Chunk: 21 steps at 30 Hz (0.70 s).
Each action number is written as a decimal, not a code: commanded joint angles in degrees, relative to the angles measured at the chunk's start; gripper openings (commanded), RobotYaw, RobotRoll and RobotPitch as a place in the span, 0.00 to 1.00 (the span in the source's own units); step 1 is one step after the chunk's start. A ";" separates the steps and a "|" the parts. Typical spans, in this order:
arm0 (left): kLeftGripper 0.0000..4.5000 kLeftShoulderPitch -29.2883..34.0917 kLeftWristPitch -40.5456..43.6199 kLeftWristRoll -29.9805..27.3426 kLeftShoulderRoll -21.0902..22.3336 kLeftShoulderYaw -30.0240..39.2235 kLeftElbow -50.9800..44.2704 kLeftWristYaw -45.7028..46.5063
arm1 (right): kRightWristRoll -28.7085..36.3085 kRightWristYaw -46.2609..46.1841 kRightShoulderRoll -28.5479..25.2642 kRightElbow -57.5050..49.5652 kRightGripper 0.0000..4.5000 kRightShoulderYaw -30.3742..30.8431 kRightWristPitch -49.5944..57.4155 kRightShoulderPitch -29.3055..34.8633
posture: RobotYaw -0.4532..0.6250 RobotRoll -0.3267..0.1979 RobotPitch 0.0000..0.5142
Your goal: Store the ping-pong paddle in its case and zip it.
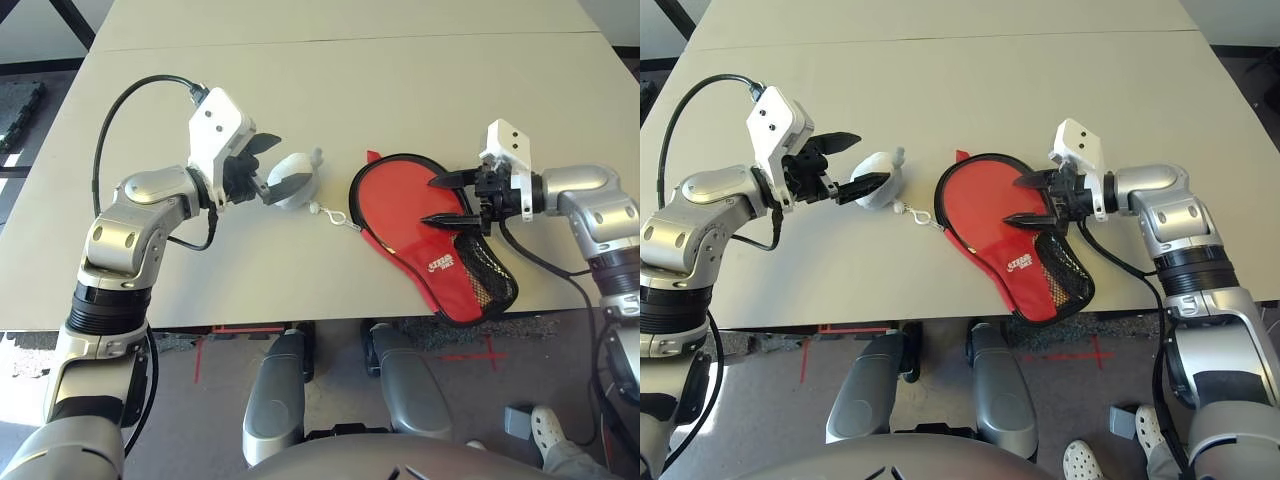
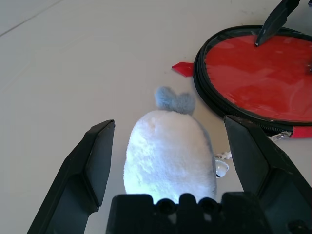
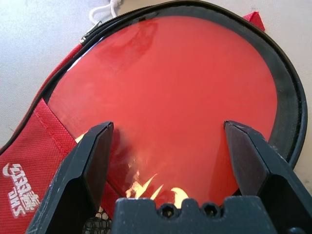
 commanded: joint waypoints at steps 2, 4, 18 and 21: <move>1.00 -1.05 4.28 -1.26 -0.45 -0.61 -1.20 0.81 | -2.77 -0.28 0.55 1.28 0.99 2.55 0.24 2.86 | 0.56 0.62 0.53; 1.00 -1.70 7.09 -1.34 -0.76 -1.08 -1.02 1.80 | -3.30 -0.37 0.40 1.26 0.99 2.69 -0.22 3.31 | 0.55 0.62 0.53; 0.91 -3.70 13.12 0.03 -3.28 -4.75 3.24 4.87 | -3.59 -2.52 0.56 -0.78 1.00 1.86 -0.31 5.68 | 0.53 0.62 0.51; 0.70 -3.99 14.25 0.41 -2.28 -5.91 3.33 4.40 | -3.53 -2.89 0.65 -1.00 1.00 1.71 -0.31 5.89 | 0.53 0.62 0.51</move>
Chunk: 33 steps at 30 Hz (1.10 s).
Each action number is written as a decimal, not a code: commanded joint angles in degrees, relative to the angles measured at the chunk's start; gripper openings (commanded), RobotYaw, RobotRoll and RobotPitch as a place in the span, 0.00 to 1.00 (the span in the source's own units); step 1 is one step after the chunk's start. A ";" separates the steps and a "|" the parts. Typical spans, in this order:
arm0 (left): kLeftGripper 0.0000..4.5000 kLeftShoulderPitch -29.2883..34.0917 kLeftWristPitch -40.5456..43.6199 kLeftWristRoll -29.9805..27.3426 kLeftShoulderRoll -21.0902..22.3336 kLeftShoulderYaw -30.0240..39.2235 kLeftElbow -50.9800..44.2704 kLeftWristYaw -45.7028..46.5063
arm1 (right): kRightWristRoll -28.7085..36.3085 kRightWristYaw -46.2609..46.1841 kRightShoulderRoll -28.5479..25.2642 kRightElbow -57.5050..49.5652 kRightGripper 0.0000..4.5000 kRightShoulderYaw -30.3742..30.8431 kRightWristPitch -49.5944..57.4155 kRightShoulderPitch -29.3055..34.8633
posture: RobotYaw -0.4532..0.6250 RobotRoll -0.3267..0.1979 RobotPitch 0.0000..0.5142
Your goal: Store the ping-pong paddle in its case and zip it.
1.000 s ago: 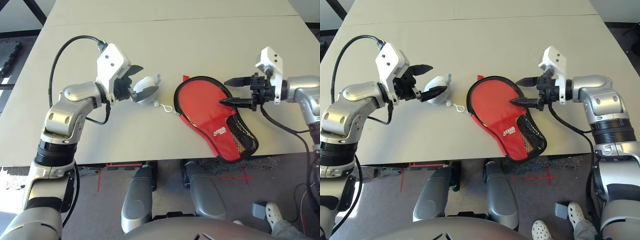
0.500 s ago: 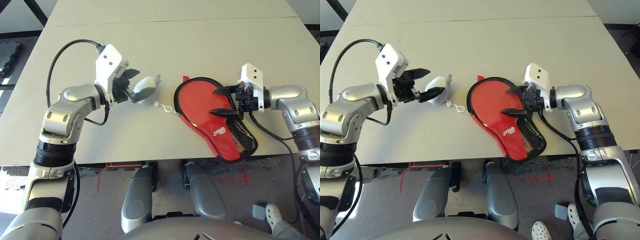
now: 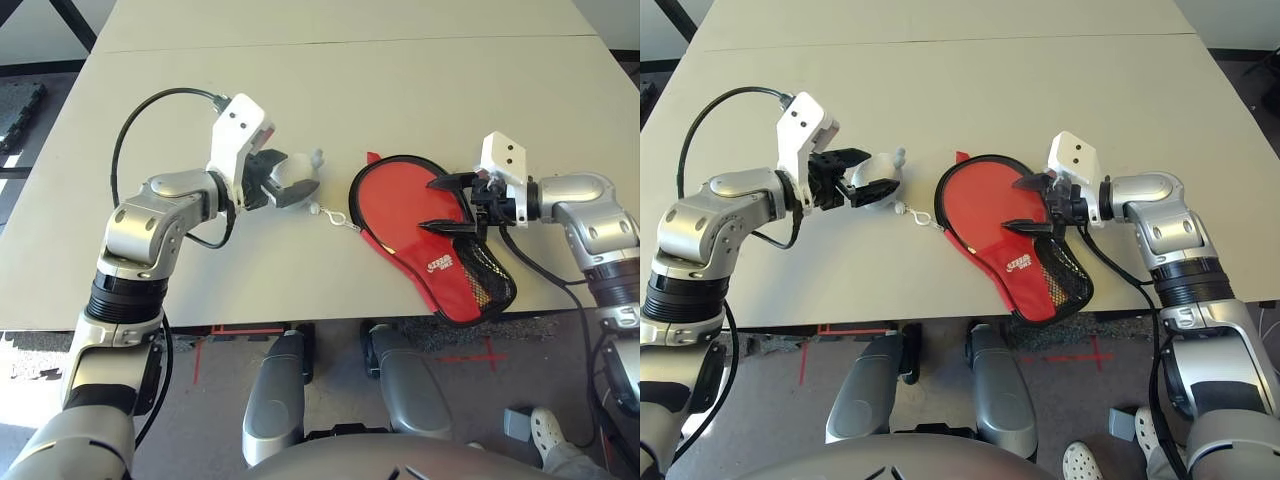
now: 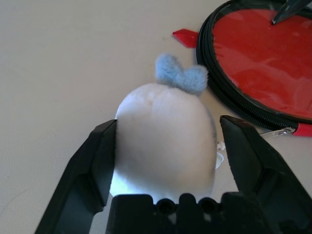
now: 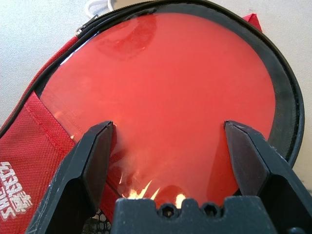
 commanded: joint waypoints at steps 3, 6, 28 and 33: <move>0.45 0.14 1.63 1.55 1.58 -2.91 0.48 -0.45 | -1.90 -0.48 0.47 1.54 1.00 2.13 1.73 3.31 | 0.52 0.62 0.51; 0.20 -0.19 0.45 3.56 2.44 -4.35 1.44 -0.38 | -1.96 -0.81 0.61 1.16 1.00 2.09 1.74 3.68 | 0.52 0.62 0.51; 0.00 -29.66 -38.76 18.55 -15.30 -2.23 53.53 13.64 | -2.36 -3.45 0.29 -4.86 1.00 2.43 5.46 8.86 | 0.47 0.62 0.54; 0.00 -37.44 -52.33 19.10 -20.60 1.17 67.36 22.24 | -2.19 -4.30 -0.12 -7.38 1.00 2.01 6.59 10.96 | 0.45 0.62 0.53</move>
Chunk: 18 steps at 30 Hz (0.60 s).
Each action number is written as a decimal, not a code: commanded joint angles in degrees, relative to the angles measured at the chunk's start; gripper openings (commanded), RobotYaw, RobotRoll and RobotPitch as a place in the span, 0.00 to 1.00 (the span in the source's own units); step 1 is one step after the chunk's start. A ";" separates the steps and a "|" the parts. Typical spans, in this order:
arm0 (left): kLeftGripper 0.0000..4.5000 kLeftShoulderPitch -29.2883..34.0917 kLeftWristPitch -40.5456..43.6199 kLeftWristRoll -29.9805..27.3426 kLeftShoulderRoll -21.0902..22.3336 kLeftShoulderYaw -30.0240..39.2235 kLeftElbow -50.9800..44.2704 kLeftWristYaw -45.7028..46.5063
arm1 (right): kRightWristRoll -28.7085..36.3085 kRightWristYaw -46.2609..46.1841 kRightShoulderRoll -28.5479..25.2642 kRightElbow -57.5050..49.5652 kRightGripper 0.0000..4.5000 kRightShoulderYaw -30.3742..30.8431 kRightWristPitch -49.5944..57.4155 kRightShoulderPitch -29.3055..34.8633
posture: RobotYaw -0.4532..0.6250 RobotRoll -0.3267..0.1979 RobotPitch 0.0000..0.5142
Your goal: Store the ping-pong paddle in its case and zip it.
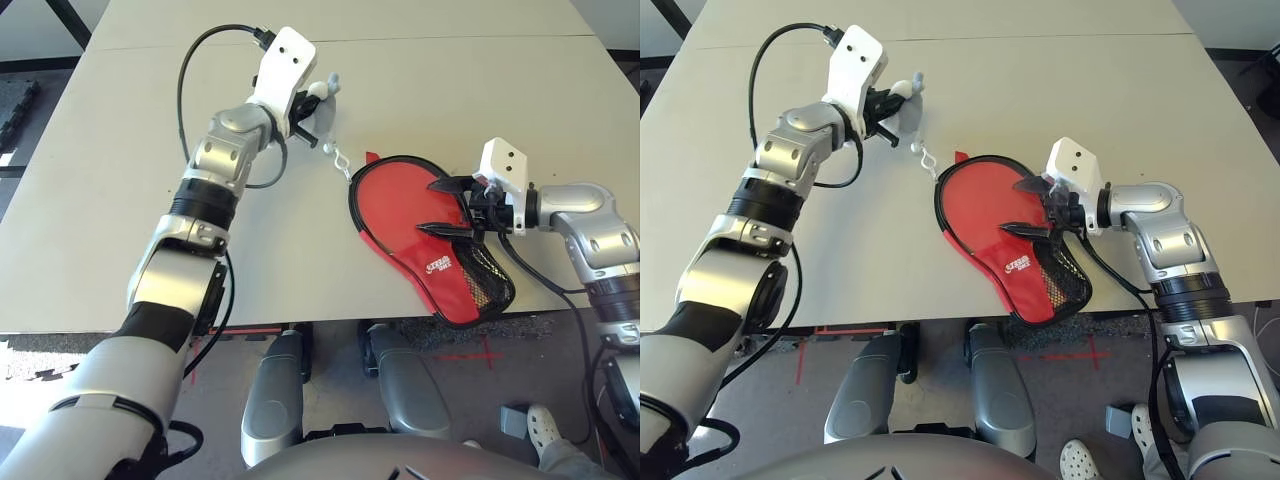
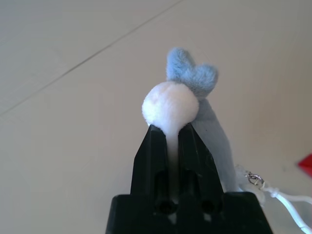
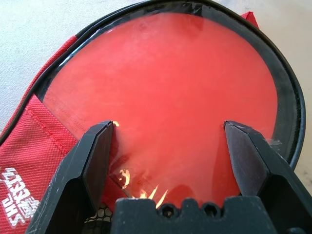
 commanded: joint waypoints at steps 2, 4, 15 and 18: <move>0.00 -6.84 -13.32 0.89 -4.32 4.77 10.57 11.28 | -2.09 -0.28 -0.23 0.27 1.00 3.93 3.73 5.37 | 0.44 0.62 0.53; 0.00 -8.37 -17.06 0.51 -6.31 5.99 13.02 12.77 | -1.93 -0.78 -0.24 -0.55 1.00 3.77 4.26 5.93 | 0.43 0.62 0.53; 0.00 -9.54 -19.96 1.59 -19.94 5.77 17.01 6.65 | -1.30 -2.83 -0.35 -3.87 1.00 3.07 6.04 8.63 | 0.40 0.62 0.54; 0.00 -8.61 -18.55 1.49 -22.42 5.58 16.60 3.07 | -1.18 -3.29 -0.29 -4.20 1.00 2.99 6.22 8.87 | 0.40 0.62 0.54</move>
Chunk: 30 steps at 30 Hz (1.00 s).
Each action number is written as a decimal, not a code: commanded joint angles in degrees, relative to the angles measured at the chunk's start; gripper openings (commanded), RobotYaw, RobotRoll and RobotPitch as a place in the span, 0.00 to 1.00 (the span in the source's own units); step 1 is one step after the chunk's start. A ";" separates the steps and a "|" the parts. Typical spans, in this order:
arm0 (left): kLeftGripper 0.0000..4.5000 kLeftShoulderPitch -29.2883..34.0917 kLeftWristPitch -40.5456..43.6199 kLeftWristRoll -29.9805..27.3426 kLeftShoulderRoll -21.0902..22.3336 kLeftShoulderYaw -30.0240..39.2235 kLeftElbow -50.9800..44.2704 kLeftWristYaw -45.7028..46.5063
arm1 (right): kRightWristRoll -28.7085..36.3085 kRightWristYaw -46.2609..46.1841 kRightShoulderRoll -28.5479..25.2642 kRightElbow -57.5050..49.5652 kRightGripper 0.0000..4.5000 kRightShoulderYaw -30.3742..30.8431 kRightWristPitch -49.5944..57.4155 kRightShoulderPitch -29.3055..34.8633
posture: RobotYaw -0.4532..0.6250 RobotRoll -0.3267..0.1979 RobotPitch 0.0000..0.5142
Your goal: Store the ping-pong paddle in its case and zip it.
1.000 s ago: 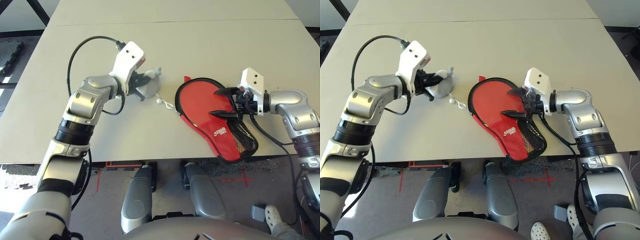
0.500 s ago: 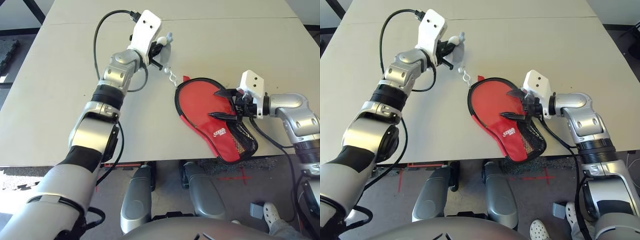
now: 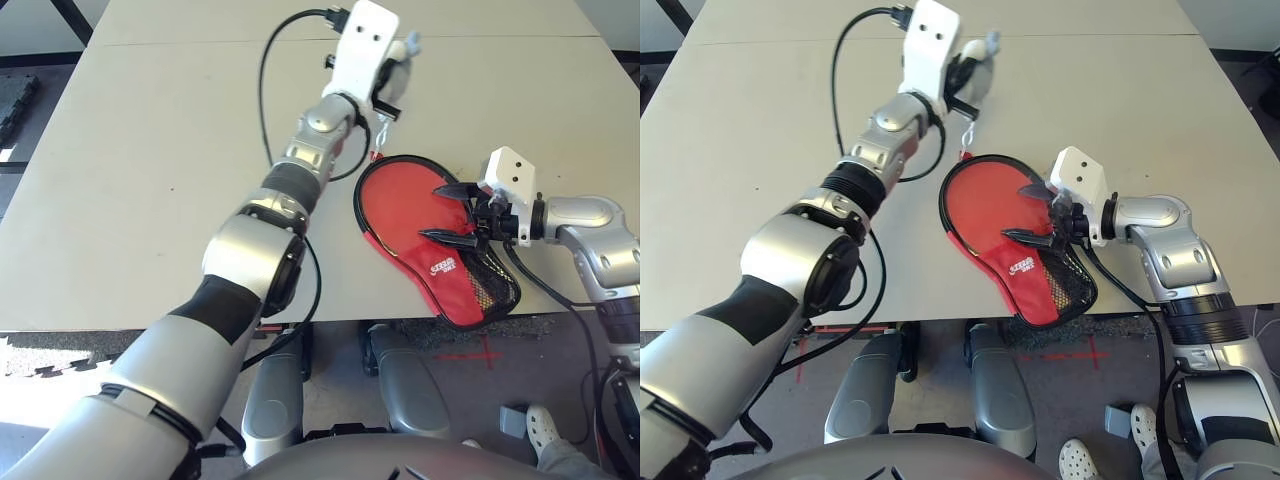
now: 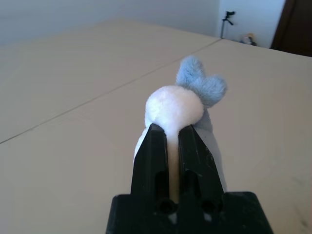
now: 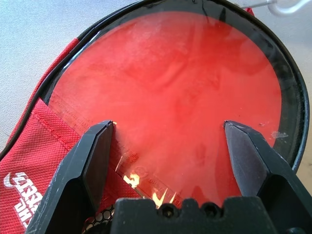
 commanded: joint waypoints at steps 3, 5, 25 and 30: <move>0.15 0.41 1.28 0.42 -1.50 -0.20 -0.67 -4.07 | -2.01 -0.14 0.42 2.43 1.00 4.70 3.26 4.27 | 0.39 0.62 0.54; 0.28 0.38 1.86 0.16 -0.58 0.31 -0.65 -4.50 | -1.94 -0.34 0.48 2.34 1.00 4.75 3.33 4.29 | 0.40 0.62 0.54; 0.99 11.76 9.25 0.29 17.80 -2.42 -19.91 -21.11 | -2.68 -1.19 2.42 5.53 1.00 5.35 2.01 1.87 | 0.44 0.62 0.53; 0.99 25.38 21.53 -3.35 24.12 -5.17 -44.92 -30.91 | -2.14 -1.58 2.62 6.22 1.00 4.42 2.54 1.32 | 0.45 0.62 0.53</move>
